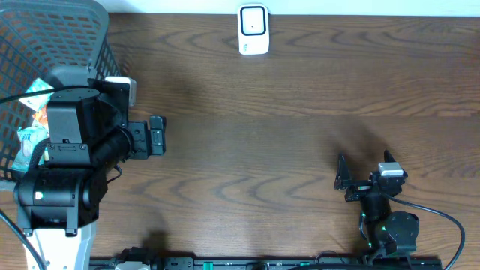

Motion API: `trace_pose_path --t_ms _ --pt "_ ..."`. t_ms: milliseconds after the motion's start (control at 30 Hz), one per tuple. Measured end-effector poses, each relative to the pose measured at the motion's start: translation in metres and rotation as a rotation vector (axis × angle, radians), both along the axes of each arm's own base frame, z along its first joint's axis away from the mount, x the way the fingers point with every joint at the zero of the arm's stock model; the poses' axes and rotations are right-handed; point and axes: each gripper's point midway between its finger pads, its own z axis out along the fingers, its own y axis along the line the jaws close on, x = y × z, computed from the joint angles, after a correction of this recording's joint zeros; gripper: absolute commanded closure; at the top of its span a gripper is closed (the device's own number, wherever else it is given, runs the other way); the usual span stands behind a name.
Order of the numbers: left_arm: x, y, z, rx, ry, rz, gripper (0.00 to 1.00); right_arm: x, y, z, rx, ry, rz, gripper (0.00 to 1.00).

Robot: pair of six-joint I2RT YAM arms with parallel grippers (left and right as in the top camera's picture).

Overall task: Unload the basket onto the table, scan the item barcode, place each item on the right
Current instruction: 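Move the left gripper over the grey basket and lower into it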

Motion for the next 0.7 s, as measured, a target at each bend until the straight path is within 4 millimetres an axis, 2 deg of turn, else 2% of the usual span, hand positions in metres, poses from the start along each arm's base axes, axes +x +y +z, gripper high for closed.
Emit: trace_pose_path --t_ms 133,333,500,700 --pt "0.003 0.008 0.002 -0.014 -0.01 0.055 0.03 0.0 0.0 0.0 0.0 0.0 0.0 0.01" --pt "0.016 0.015 0.016 -0.029 -0.083 0.102 0.02 0.0 0.0 0.0 0.0 0.0 0.0 0.01" --pt "0.034 0.018 0.039 -0.058 -0.199 0.13 0.02 0.0 0.0 0.0 0.0 0.0 0.0 0.01" --pt "0.051 0.04 0.069 -0.088 -0.339 0.219 0.02 0.0 0.0 0.0 0.0 0.0 0.0 0.01"
